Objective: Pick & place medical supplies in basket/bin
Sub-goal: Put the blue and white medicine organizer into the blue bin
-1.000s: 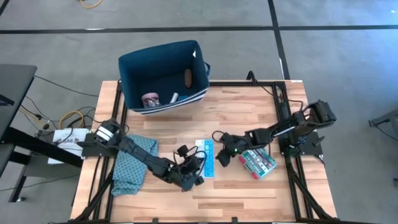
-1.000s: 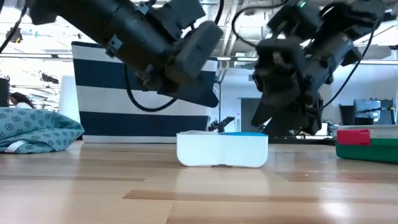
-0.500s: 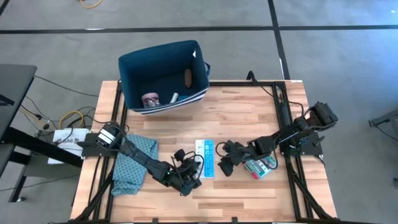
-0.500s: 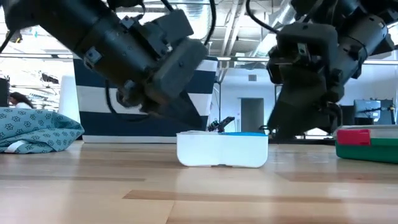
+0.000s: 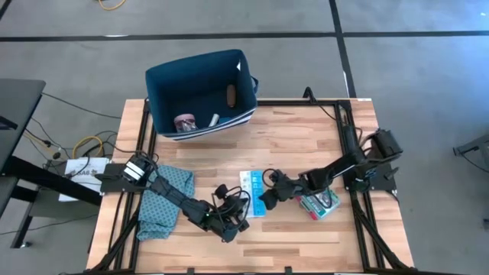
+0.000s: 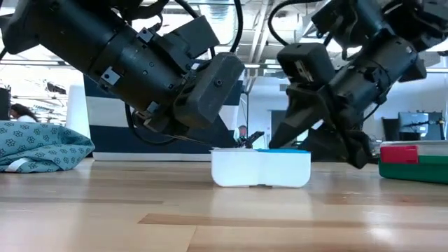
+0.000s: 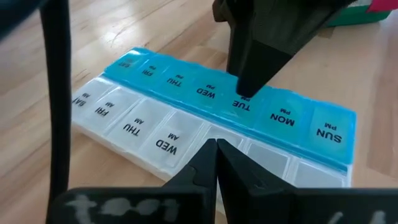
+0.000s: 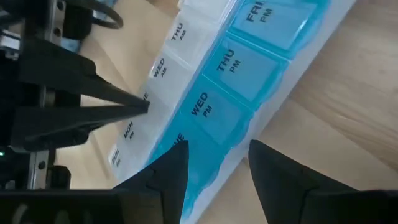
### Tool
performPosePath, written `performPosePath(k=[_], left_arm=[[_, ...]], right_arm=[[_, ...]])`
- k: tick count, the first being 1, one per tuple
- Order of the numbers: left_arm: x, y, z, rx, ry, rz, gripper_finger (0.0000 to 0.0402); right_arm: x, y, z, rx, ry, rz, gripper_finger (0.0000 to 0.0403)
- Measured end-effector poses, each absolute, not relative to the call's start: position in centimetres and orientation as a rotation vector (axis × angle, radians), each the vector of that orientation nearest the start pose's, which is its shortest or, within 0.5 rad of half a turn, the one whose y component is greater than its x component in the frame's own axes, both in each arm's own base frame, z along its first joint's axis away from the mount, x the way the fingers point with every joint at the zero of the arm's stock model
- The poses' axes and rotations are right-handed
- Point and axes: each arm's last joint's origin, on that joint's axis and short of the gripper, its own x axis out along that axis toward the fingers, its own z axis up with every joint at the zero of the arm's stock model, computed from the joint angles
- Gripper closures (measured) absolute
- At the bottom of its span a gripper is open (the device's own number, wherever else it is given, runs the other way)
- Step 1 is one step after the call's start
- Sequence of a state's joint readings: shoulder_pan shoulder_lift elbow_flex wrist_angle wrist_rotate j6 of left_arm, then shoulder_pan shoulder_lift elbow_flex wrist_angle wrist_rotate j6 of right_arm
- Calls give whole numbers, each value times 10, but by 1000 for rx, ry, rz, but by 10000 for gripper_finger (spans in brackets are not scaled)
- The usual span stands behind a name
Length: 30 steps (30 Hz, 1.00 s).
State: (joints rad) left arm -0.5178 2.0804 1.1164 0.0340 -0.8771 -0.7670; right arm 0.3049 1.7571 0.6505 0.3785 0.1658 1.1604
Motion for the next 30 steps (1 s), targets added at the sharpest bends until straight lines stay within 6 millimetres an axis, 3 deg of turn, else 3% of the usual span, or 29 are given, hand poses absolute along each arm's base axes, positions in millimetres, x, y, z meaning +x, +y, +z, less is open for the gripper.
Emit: performPosePath(k=[10, 18, 23, 30], left_arm=[[349, -175, 90, -122, 531, 575, 402], [354, -180, 92, -165, 509, 508, 401], [356, -183, 95, -121, 492, 480, 402], [340, -193, 129, -33, 452, 484, 402]], right_arm=[[302, 83, 101, 1045, 657, -228, 243], [326, 85, 125, 878, 692, -189, 243], [333, 86, 129, 788, 782, -177, 244], [333, 83, 132, 743, 844, -169, 244]])
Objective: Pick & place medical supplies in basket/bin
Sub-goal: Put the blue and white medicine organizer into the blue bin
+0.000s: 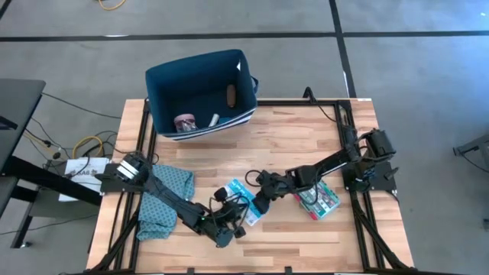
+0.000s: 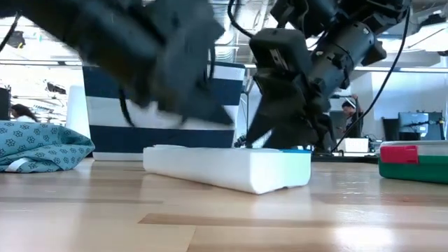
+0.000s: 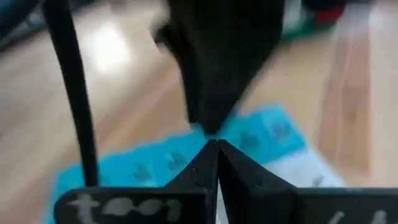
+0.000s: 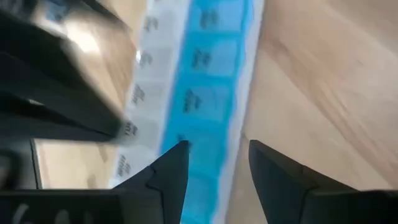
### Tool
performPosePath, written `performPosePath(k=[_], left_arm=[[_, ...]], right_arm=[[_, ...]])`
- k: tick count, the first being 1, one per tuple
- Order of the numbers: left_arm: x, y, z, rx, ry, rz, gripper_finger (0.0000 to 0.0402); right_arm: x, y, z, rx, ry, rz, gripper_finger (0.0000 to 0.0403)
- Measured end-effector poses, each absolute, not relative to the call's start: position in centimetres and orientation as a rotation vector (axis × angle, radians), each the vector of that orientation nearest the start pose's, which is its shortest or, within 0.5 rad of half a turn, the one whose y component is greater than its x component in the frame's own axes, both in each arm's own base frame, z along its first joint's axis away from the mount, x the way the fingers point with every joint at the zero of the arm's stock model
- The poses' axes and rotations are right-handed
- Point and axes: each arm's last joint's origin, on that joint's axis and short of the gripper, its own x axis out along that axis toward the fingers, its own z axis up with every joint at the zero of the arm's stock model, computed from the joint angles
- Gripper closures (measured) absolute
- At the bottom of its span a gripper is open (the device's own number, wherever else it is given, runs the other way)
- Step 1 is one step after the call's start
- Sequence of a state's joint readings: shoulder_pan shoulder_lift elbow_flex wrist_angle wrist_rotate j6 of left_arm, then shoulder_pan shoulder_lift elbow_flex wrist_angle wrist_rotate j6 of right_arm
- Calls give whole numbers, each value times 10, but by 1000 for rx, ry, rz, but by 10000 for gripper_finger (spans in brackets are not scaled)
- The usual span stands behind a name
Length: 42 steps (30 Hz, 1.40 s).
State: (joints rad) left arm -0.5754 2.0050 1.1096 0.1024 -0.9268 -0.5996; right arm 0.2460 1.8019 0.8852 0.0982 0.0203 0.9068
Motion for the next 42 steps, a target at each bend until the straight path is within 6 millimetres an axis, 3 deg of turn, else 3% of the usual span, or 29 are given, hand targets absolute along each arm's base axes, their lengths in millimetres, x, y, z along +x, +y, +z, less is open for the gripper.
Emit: performPosePath(k=[3, 7, 14, 18, 42], left_arm=[[330, -201, 146, -36, 405, 515, 402], [322, -208, 146, -84, 394, 518, 402], [324, -205, 106, -92, 474, 555, 402], [328, -202, 94, -141, 478, 584, 402], [321, -205, 88, -170, 525, 589, 402]], right_arm=[[332, 79, 131, 723, 863, -177, 244], [332, 77, 131, 720, 862, -186, 244], [334, 75, 132, 739, 848, -159, 244], [334, 75, 132, 741, 852, -152, 244], [336, 50, 132, 835, 971, 45, 241]])
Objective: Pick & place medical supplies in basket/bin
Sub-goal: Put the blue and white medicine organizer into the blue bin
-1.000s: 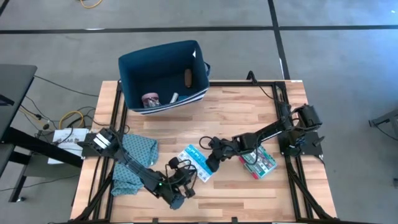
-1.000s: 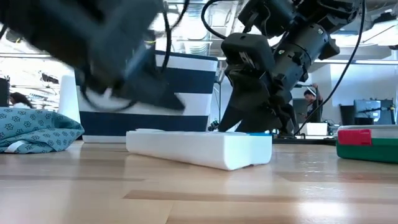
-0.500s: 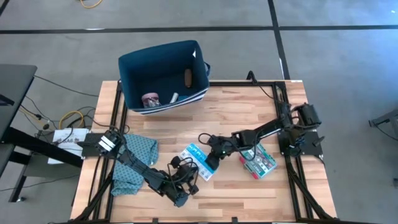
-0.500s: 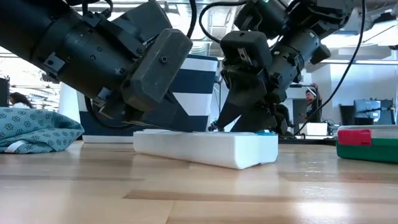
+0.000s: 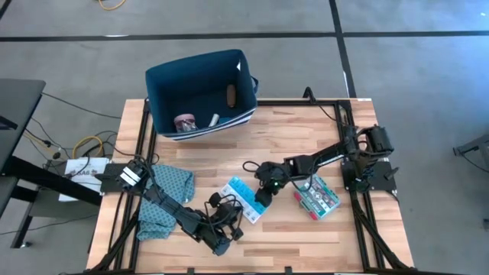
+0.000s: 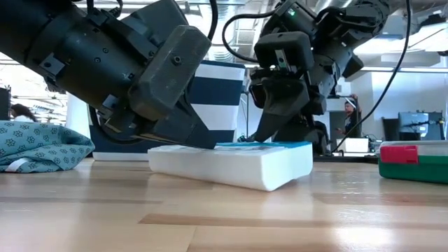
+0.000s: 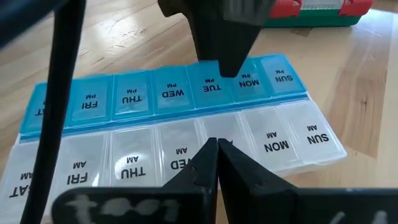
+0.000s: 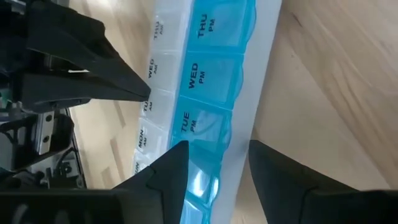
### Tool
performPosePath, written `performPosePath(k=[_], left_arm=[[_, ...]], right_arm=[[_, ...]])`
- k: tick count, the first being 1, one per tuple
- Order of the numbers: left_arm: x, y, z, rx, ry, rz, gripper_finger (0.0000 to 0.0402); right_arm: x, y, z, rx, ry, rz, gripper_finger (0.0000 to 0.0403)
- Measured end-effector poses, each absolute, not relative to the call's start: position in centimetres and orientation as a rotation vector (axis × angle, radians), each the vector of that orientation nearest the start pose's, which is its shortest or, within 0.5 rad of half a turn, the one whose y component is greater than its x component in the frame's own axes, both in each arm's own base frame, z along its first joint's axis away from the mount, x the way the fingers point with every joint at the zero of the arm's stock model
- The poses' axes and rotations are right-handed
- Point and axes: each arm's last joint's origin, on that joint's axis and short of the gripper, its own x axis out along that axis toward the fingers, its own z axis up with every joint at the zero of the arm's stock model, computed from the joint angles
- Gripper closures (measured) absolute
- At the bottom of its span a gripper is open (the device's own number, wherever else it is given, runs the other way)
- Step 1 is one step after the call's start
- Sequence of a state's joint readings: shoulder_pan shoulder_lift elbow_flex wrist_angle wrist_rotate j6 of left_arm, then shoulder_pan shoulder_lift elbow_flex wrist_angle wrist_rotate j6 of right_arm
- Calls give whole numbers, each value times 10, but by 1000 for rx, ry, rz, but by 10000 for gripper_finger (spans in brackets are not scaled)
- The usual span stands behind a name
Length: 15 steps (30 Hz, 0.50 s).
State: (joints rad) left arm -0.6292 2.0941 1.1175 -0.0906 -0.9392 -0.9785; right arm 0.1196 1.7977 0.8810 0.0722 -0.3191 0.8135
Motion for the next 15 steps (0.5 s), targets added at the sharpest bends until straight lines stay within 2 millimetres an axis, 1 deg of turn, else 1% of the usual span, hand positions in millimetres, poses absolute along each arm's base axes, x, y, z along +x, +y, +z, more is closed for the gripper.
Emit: performPosePath(k=[2, 7, 11, 15], left_arm=[[320, -205, 88, -163, 529, 589, 402], [318, -205, 87, -147, 552, 586, 402], [318, -204, 86, -147, 560, 587, 402], [317, -203, 84, -149, 576, 581, 402]], right_arm=[[338, 50, 133, 837, 948, 66, 237], [341, 56, 139, 853, 918, 194, 222], [340, 60, 139, 829, 918, 209, 206], [341, 59, 139, 810, 903, 176, 191]])
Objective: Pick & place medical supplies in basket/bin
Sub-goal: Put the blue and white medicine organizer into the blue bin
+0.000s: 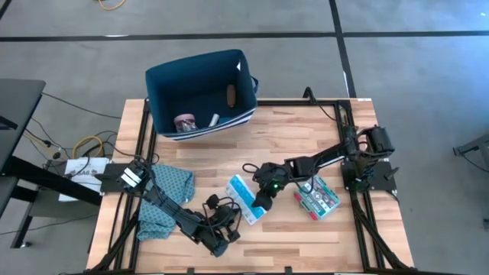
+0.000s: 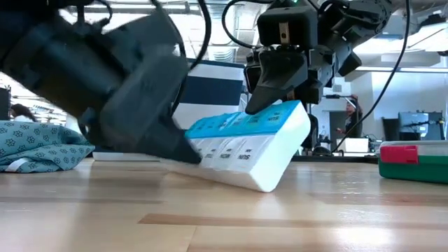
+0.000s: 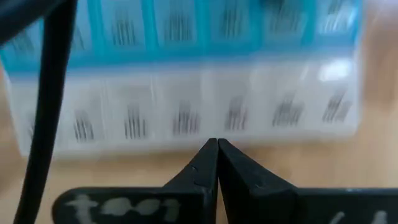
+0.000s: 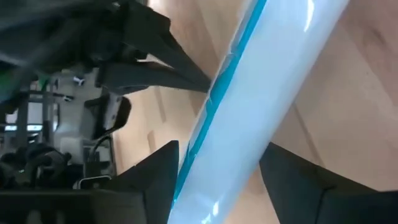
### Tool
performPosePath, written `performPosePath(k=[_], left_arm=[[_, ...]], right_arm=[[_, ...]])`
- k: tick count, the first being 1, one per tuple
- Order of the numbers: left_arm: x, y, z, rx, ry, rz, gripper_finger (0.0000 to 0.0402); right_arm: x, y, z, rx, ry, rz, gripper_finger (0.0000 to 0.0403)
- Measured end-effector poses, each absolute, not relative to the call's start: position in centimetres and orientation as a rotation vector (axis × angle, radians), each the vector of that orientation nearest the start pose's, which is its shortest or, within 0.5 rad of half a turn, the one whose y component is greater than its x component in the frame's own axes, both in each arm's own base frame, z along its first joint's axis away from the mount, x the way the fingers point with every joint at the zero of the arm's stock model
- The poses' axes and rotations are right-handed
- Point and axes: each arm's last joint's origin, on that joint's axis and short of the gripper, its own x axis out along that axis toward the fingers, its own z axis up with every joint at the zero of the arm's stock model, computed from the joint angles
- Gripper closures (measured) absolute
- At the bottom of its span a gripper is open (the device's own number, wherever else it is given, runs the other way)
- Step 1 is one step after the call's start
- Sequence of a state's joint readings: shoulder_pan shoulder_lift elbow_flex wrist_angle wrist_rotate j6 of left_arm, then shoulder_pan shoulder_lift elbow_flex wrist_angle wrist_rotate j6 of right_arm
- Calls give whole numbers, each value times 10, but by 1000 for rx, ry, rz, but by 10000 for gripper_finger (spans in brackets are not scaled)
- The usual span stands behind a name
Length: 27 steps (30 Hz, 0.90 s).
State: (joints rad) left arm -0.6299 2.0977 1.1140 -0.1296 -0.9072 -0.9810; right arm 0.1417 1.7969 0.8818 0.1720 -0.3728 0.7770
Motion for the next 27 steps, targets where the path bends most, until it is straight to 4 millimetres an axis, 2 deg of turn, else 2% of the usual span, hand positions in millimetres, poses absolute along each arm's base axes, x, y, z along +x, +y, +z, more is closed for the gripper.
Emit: performPosePath(k=[6, 17, 27], left_arm=[[318, -202, 82, -132, 592, 574, 402], [326, -189, 83, -68, 563, 621, 402], [330, -187, 87, -14, 509, 647, 402]], right_arm=[[340, 58, 136, 770, 902, 118, 186], [339, 57, 135, 721, 910, 133, 219], [337, 57, 135, 720, 929, 125, 216]])
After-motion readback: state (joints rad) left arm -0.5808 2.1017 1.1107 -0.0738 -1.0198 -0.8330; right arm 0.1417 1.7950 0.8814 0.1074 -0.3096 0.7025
